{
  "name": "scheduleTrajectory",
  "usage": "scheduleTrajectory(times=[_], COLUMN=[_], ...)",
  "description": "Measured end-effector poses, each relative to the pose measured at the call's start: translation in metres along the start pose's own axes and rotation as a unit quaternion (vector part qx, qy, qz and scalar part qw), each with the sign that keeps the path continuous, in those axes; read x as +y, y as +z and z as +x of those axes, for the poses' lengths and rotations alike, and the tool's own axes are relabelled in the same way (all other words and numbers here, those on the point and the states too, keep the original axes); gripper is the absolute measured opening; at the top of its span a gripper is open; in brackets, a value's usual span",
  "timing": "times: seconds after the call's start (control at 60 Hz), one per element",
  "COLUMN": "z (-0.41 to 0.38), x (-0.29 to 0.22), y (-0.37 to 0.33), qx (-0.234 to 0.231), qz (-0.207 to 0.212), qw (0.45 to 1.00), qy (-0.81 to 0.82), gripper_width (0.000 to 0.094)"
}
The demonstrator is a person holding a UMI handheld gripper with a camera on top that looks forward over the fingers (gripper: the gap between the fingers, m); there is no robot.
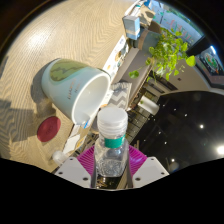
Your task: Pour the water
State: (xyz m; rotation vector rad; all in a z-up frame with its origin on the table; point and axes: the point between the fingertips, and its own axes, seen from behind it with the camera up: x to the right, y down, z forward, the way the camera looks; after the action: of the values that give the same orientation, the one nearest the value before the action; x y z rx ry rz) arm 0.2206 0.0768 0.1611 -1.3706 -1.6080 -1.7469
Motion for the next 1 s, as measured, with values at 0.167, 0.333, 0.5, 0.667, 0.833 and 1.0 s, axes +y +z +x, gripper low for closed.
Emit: scheduleTrajectory(times=[0.167, 0.333, 0.5, 0.667, 0.833, 1.0], z=[0.023, 0.058, 0.054, 0.017, -0.033, -0.079], x=[0.015, 0.05, 0.064, 0.042, 0.01, -0.014], y=[-0.007, -0.014, -0.015, -0.009, 0.004, 0.012], qx=[-0.009, -0.013, -0.076, -0.166, -0.228, -0.269], qz=[0.026, 0.048, 0.088, 0.125, 0.131, 0.123], qw=[0.987, 0.934, 0.819, 0.661, 0.571, 0.531], qy=[0.157, 0.353, 0.562, 0.721, 0.778, 0.794], gripper_width=[0.0408, 0.0412, 0.0411, 0.0411, 0.0411, 0.0413])
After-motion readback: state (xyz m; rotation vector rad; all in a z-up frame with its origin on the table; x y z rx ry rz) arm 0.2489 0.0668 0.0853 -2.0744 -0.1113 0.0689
